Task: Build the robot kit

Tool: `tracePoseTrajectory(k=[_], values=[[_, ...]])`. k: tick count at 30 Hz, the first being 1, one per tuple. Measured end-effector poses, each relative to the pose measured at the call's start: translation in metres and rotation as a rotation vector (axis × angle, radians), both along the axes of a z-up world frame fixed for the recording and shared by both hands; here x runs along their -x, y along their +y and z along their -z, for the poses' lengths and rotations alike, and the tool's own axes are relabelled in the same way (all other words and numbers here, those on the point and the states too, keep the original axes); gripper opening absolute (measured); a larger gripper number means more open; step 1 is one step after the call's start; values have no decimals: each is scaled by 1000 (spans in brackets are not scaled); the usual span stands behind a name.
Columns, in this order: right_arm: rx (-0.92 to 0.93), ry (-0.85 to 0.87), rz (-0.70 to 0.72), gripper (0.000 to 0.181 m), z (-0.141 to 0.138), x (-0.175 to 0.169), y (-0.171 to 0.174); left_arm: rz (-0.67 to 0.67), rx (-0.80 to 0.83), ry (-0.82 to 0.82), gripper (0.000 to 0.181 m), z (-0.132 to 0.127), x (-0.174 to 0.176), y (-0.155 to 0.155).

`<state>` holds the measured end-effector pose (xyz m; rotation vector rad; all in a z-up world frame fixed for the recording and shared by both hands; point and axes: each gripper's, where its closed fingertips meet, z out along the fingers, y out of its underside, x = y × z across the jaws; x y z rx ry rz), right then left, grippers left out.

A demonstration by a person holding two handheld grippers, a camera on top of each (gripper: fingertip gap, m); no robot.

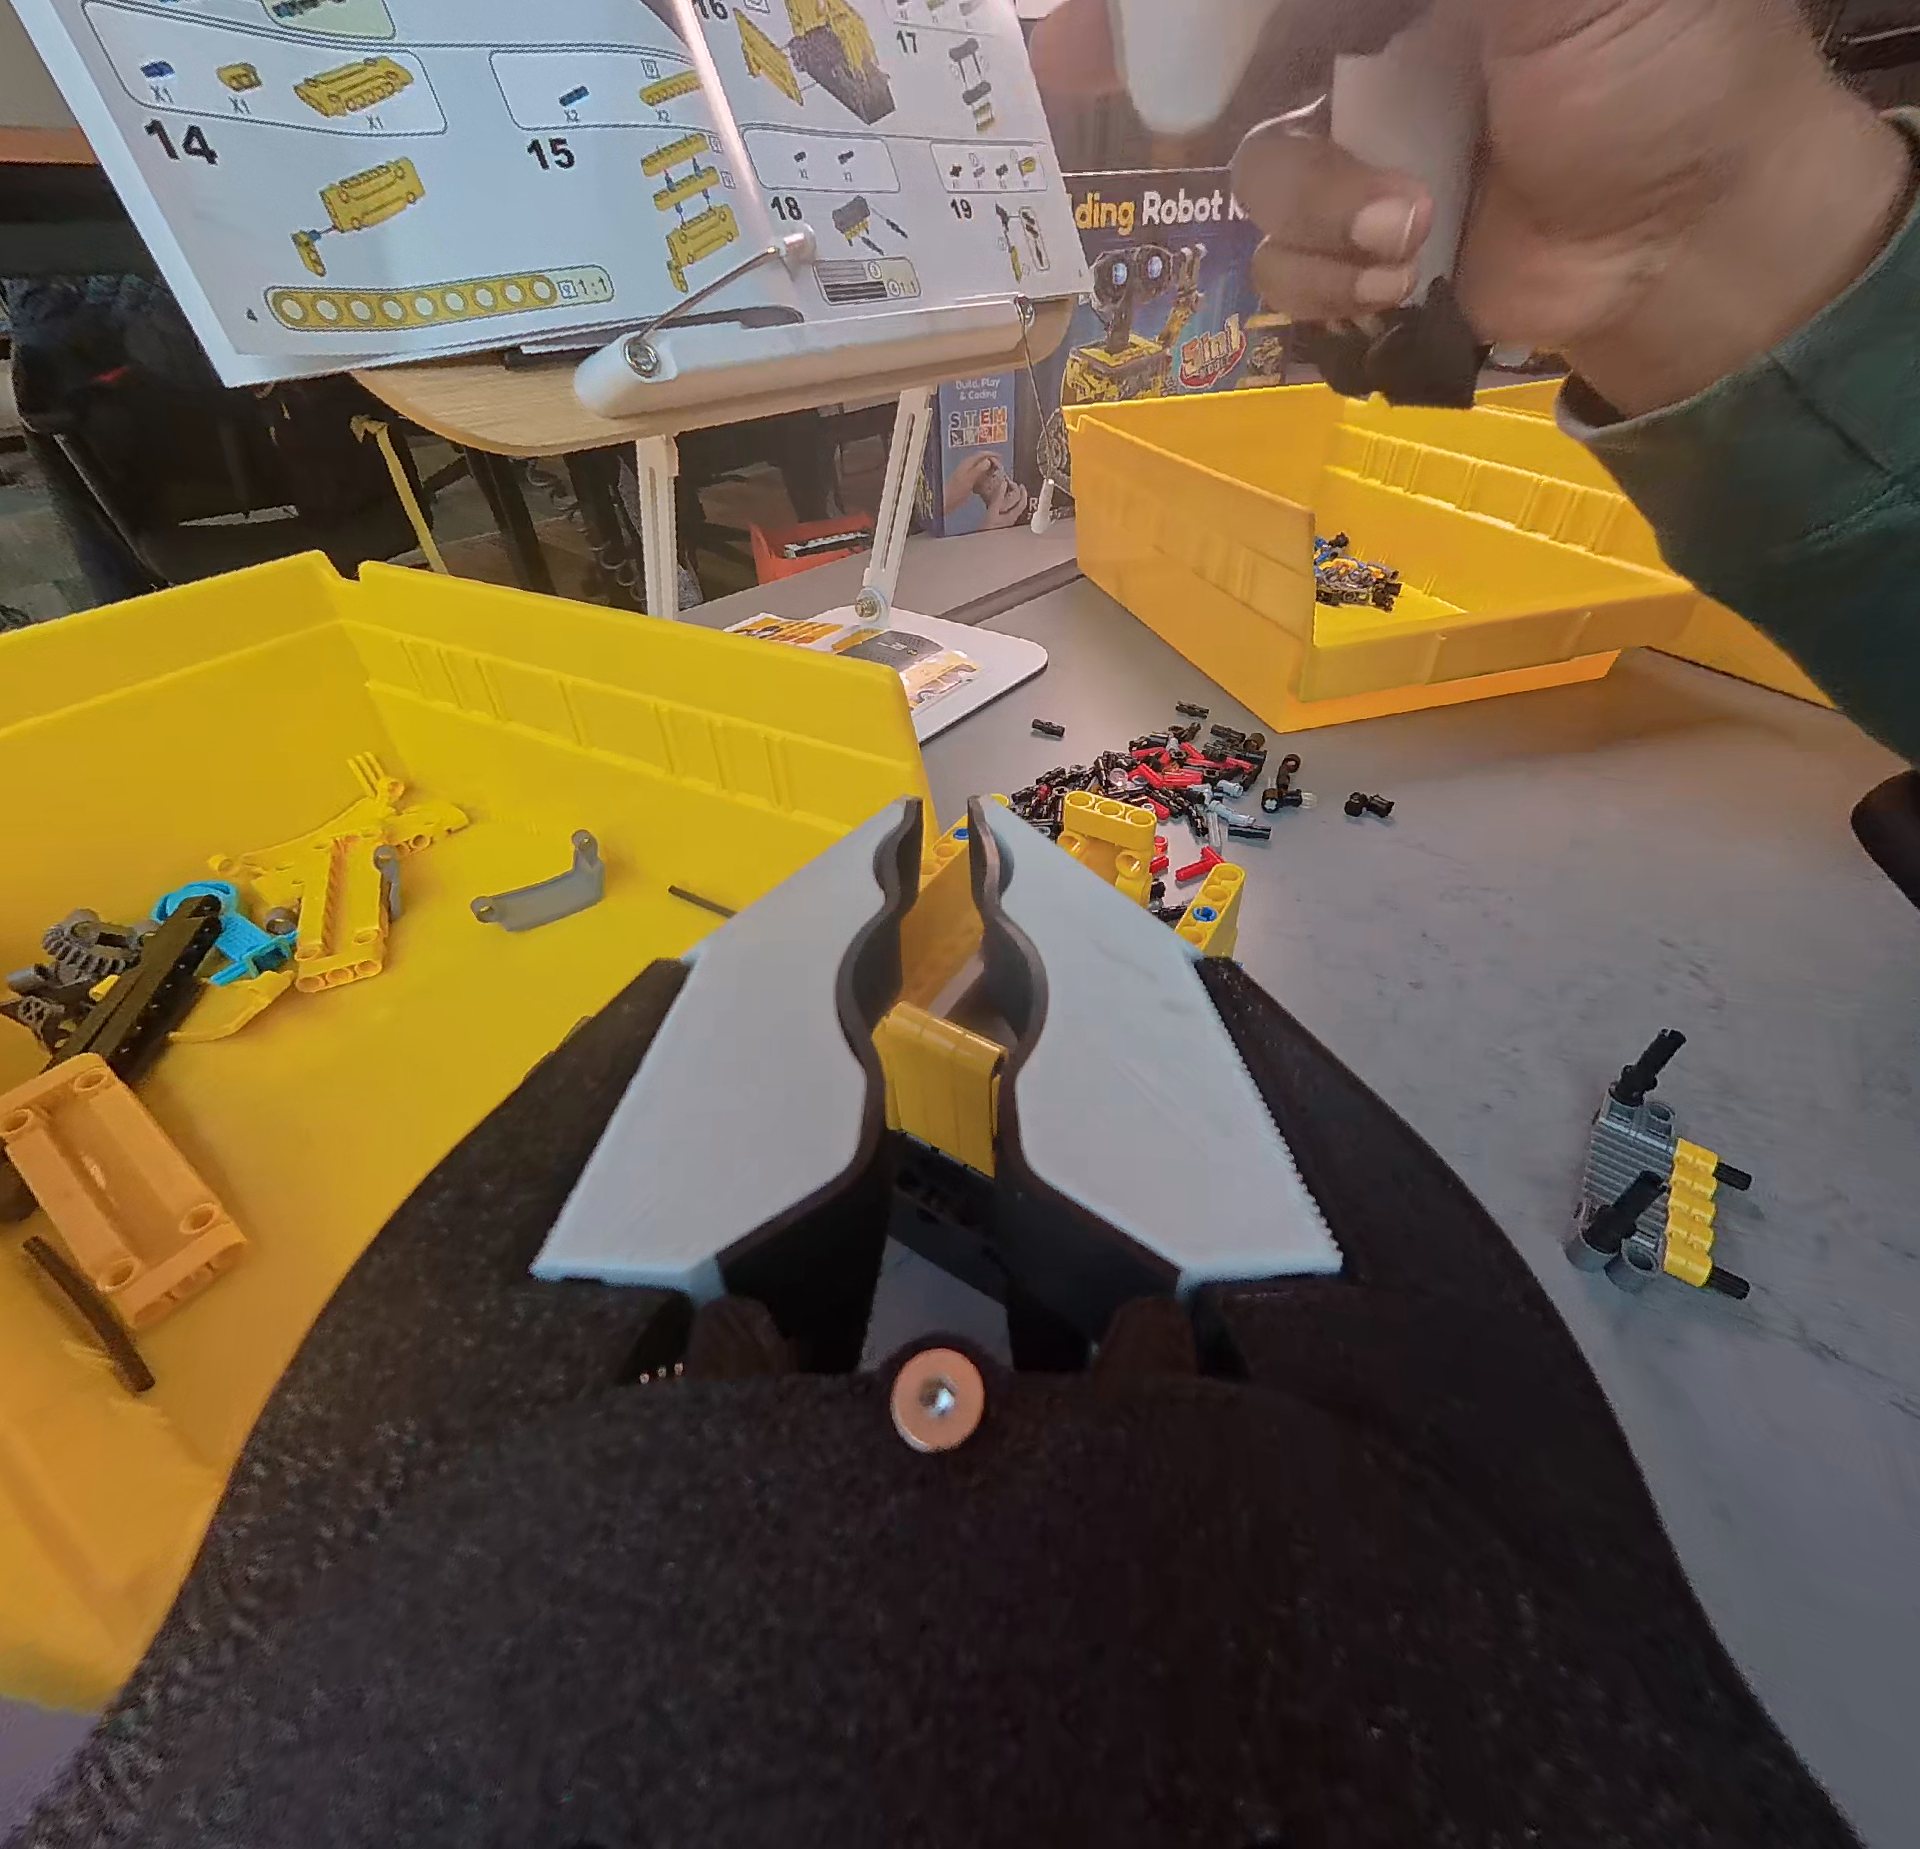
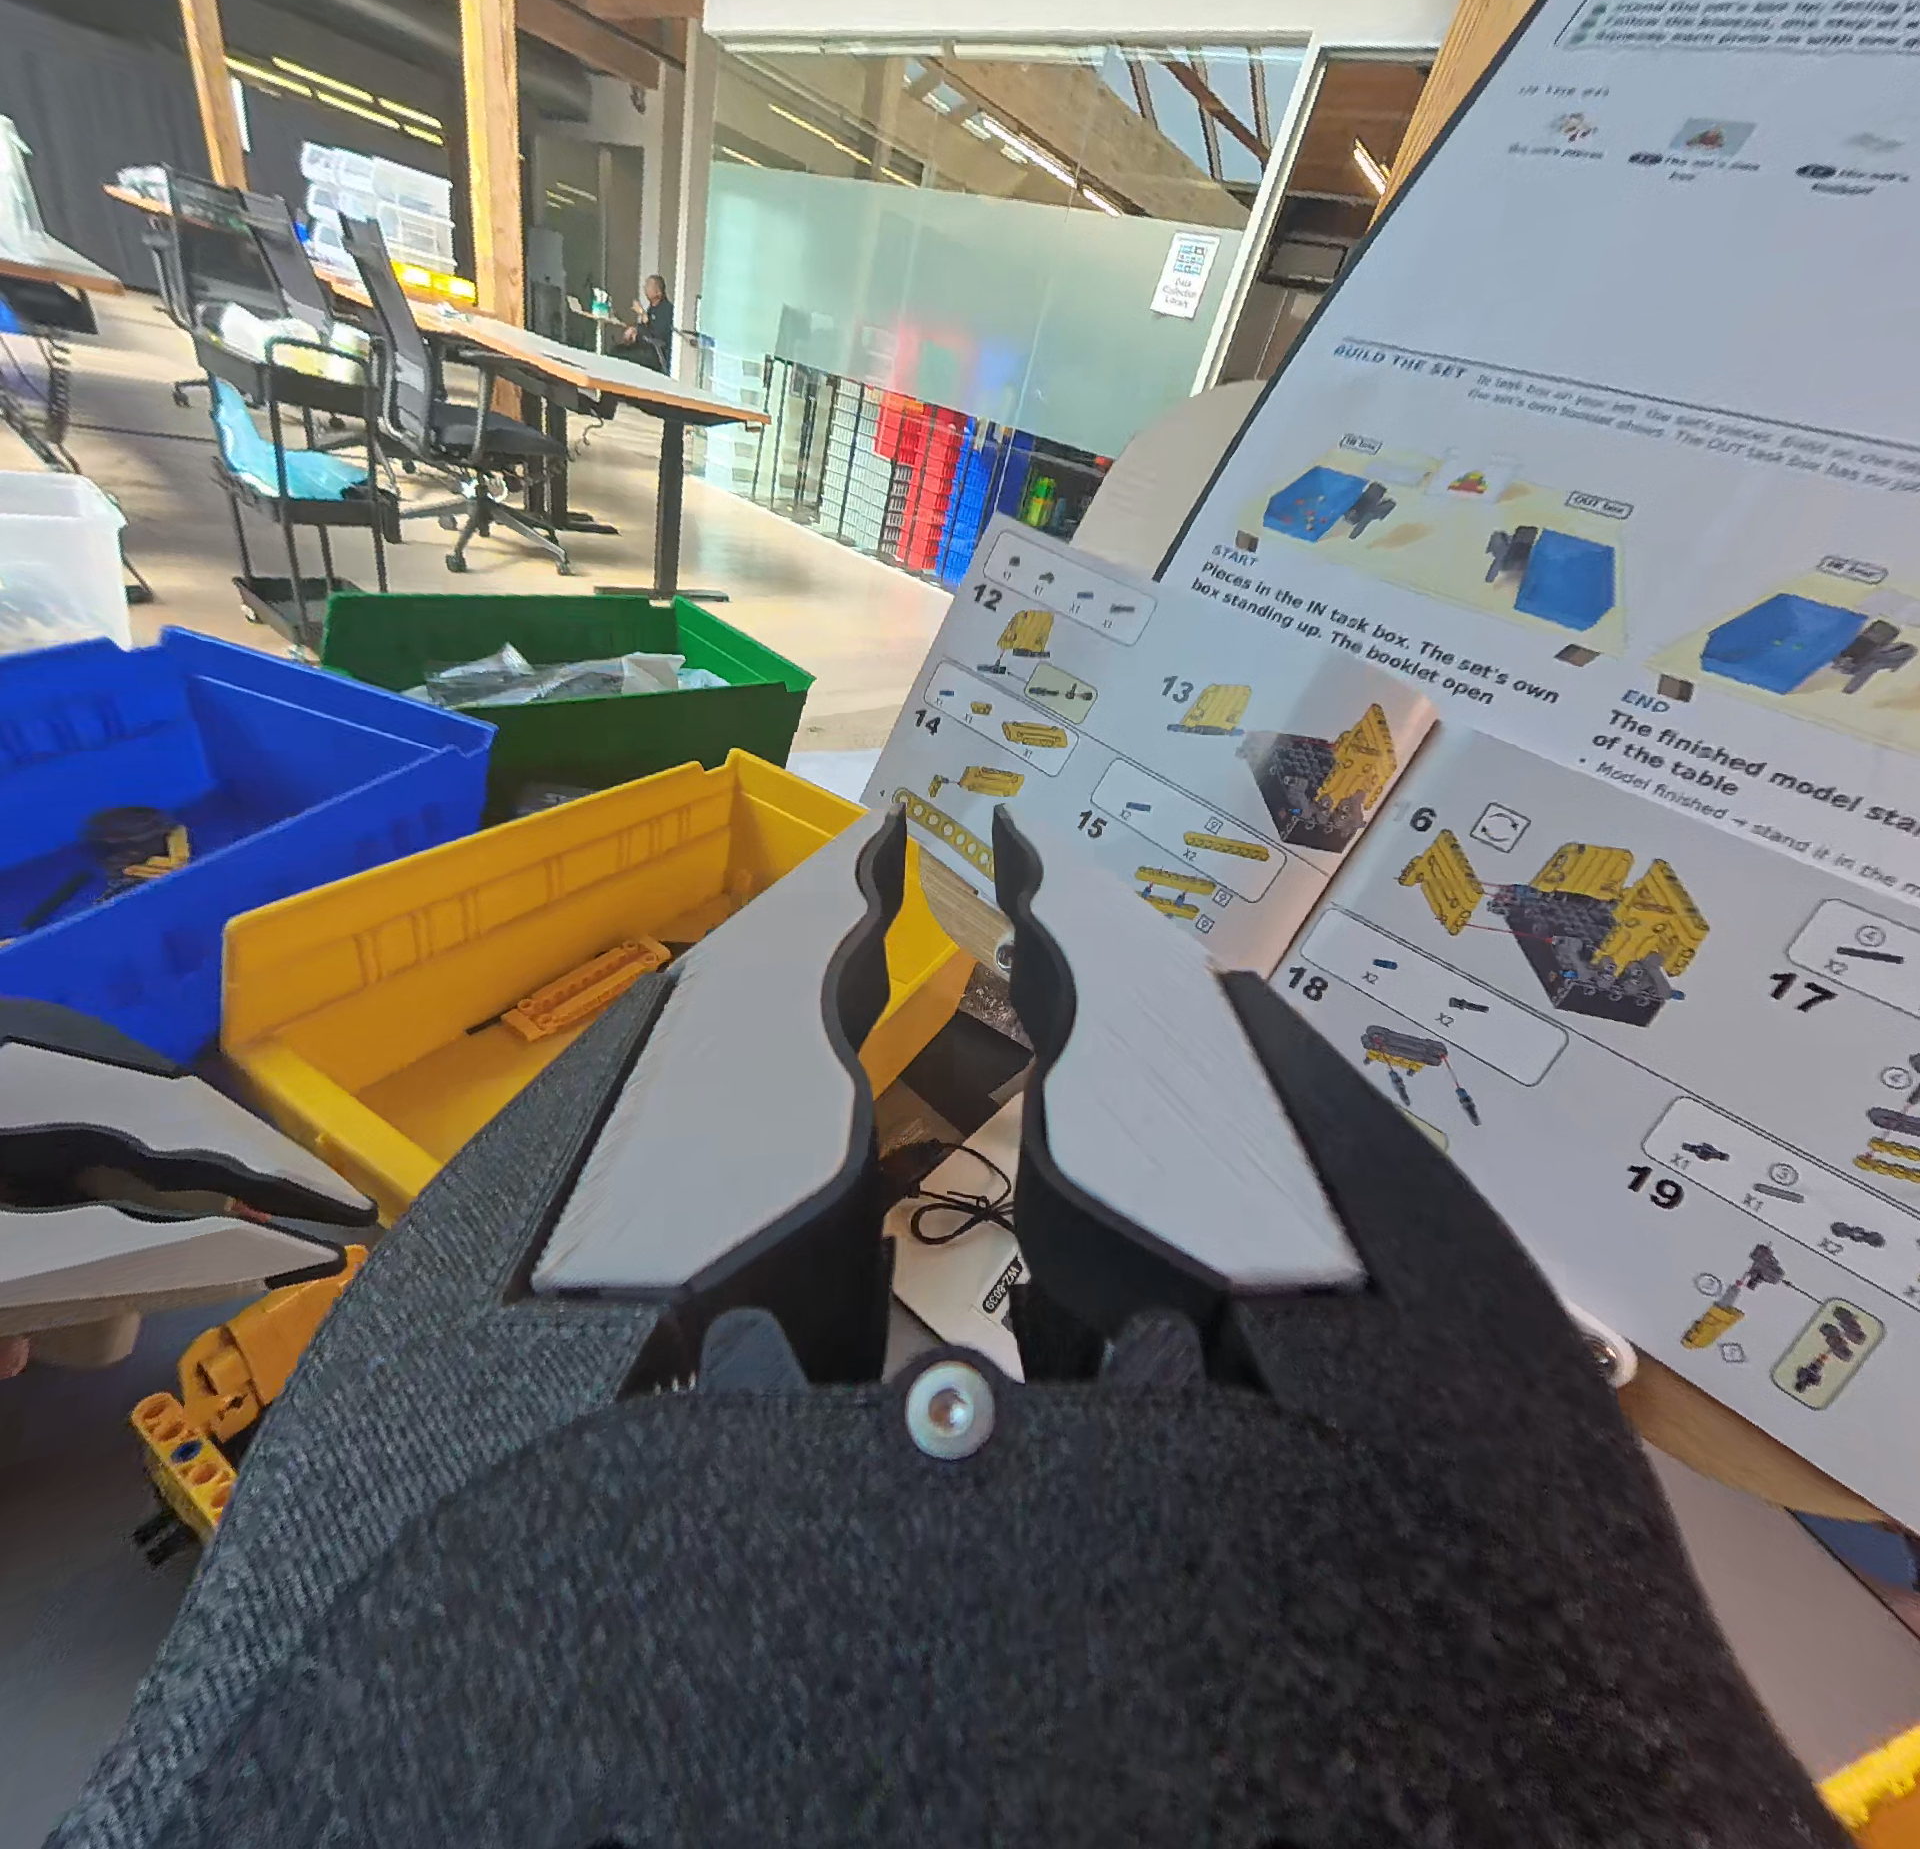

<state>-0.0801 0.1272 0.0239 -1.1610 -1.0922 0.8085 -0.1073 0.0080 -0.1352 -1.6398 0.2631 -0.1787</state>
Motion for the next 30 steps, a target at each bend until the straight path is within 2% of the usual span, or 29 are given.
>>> tracePoseTrajectory(k=[6,10,13,17,21,24,30], values=[[4,52,22,16,-41,-53,0,-3,3,11,7,1,-1,1],[-18,103,88,15,-74,-130,2,-1,-6,6,8,-2,-1,-1],[-69,59,199,13,-78,-194,19,8,-8,-13,8,-6,-3,-3],[-62,-119,279,14,-50,-250,57,19,-9,-25,10,-12,-9,-5],[-81,-418,295,14,-2,-284,101,22,-17,19,12,-17,-17,-9],[-18,-647,294,14,40,-301,136,19,-9,70,13,-12,-23,-12],[109,-975,279,15,113,-313,194,14,21,128,13,-2,-24,-13]])
